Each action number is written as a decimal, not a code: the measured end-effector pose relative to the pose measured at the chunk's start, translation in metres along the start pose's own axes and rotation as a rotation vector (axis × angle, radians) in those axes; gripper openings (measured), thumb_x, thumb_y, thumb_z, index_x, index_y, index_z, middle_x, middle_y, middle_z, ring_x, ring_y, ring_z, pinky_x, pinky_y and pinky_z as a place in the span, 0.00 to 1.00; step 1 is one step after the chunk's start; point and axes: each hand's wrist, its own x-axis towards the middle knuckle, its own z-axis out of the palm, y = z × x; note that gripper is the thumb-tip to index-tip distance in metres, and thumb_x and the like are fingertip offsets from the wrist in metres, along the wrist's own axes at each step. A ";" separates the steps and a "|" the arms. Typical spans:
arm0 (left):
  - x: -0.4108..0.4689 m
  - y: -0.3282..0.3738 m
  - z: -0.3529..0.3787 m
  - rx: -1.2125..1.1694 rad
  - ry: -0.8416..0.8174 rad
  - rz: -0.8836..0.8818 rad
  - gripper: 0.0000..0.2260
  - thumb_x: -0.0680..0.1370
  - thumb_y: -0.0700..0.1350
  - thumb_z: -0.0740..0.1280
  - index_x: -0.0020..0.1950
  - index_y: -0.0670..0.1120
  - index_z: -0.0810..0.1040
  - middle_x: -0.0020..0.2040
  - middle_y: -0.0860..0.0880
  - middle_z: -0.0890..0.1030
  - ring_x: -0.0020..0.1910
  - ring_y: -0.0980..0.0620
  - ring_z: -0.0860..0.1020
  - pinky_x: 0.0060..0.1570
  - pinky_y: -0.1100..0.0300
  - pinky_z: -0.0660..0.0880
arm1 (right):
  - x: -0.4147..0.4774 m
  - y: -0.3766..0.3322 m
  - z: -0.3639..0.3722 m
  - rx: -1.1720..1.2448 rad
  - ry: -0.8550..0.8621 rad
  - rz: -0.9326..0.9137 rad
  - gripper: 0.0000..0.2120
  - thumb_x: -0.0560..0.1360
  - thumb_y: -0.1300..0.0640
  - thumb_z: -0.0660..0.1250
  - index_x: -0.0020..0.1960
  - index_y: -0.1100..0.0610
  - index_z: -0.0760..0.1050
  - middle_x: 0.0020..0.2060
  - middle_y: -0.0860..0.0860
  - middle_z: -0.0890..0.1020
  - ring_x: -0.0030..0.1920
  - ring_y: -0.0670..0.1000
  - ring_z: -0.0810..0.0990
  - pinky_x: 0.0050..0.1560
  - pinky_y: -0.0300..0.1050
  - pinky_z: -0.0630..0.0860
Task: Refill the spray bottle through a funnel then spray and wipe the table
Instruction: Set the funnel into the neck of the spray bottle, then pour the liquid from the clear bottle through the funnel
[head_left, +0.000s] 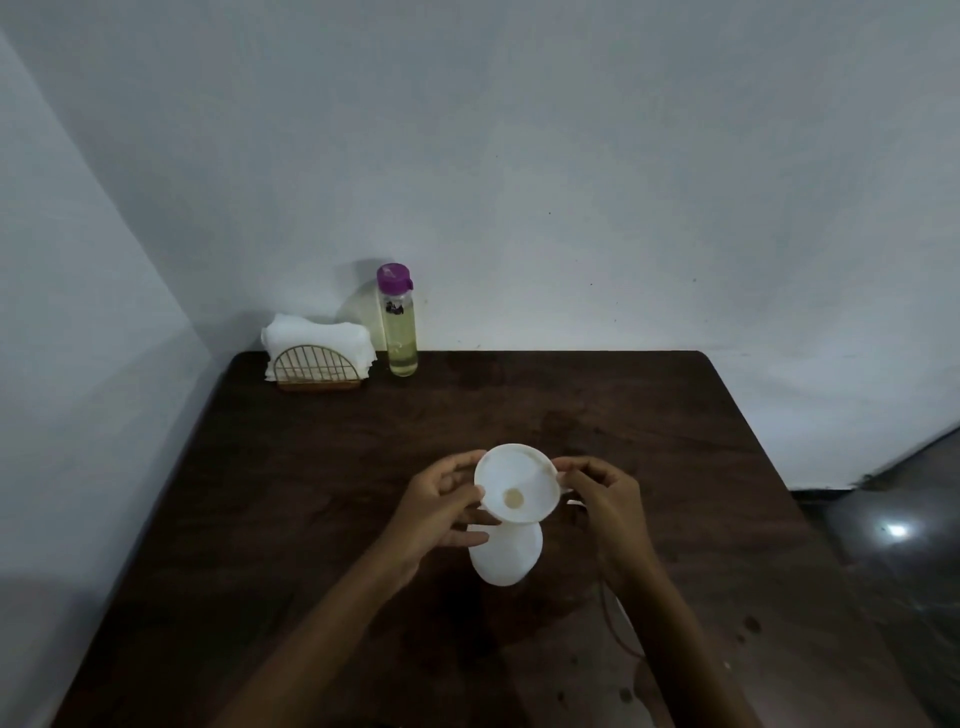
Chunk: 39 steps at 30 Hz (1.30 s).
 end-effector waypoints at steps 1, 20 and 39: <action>0.000 0.000 0.000 0.011 -0.002 0.003 0.17 0.77 0.38 0.64 0.63 0.53 0.72 0.57 0.51 0.78 0.48 0.48 0.82 0.43 0.53 0.82 | 0.000 0.001 0.000 -0.011 -0.001 -0.007 0.08 0.74 0.68 0.62 0.46 0.63 0.80 0.42 0.54 0.83 0.43 0.51 0.80 0.37 0.41 0.76; 0.002 -0.001 -0.010 0.043 -0.004 -0.052 0.14 0.80 0.48 0.60 0.66 0.53 0.70 0.58 0.50 0.77 0.48 0.49 0.83 0.39 0.57 0.81 | 0.013 0.010 -0.006 -0.087 -0.011 -0.034 0.08 0.76 0.63 0.63 0.48 0.61 0.81 0.45 0.55 0.83 0.47 0.53 0.81 0.48 0.48 0.77; 0.224 0.115 -0.103 0.534 0.584 0.351 0.35 0.71 0.37 0.72 0.73 0.44 0.59 0.68 0.38 0.65 0.66 0.40 0.68 0.63 0.51 0.68 | 0.158 -0.047 0.084 -0.542 -0.453 -0.224 0.07 0.76 0.64 0.63 0.51 0.63 0.78 0.46 0.62 0.82 0.40 0.50 0.79 0.36 0.38 0.74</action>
